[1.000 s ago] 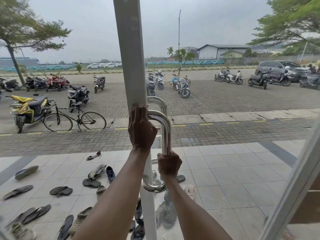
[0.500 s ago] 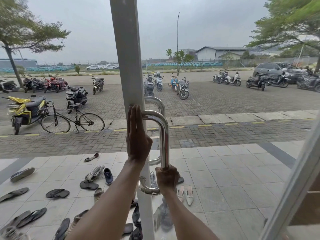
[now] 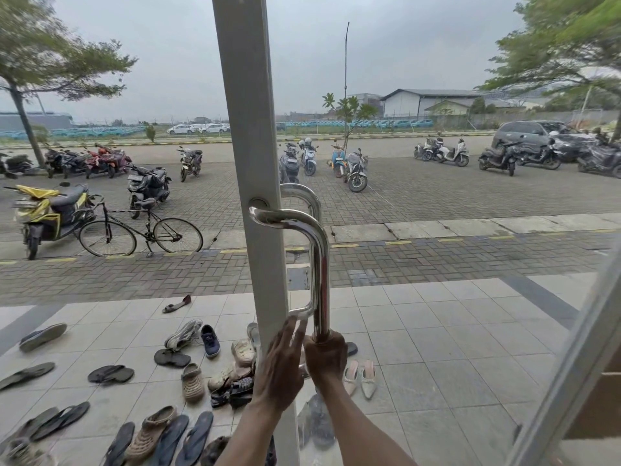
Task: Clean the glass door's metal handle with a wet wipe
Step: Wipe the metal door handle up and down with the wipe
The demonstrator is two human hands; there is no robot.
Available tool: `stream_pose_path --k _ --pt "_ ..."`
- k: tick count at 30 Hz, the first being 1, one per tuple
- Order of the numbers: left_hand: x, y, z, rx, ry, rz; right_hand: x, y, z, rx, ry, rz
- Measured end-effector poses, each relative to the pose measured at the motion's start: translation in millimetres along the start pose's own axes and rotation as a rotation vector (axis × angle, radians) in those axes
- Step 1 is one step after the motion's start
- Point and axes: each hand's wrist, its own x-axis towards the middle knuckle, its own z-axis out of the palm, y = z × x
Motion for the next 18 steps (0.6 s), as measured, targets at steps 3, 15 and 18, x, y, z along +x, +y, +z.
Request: stream_pose_path --k 3,15,18 --pt "-19 3 14 -0.037 -0.037 -0.068 -2 2 -1 0.009 0.018 0.002" --pt "-43 22 38 -0.09 0.225 -0.393 -11 3 0 0.011 0.085 0.123" --pt "-51 29 48 -0.327 0.36 -0.66 -15 3 1 0.05 0.092 0.182"
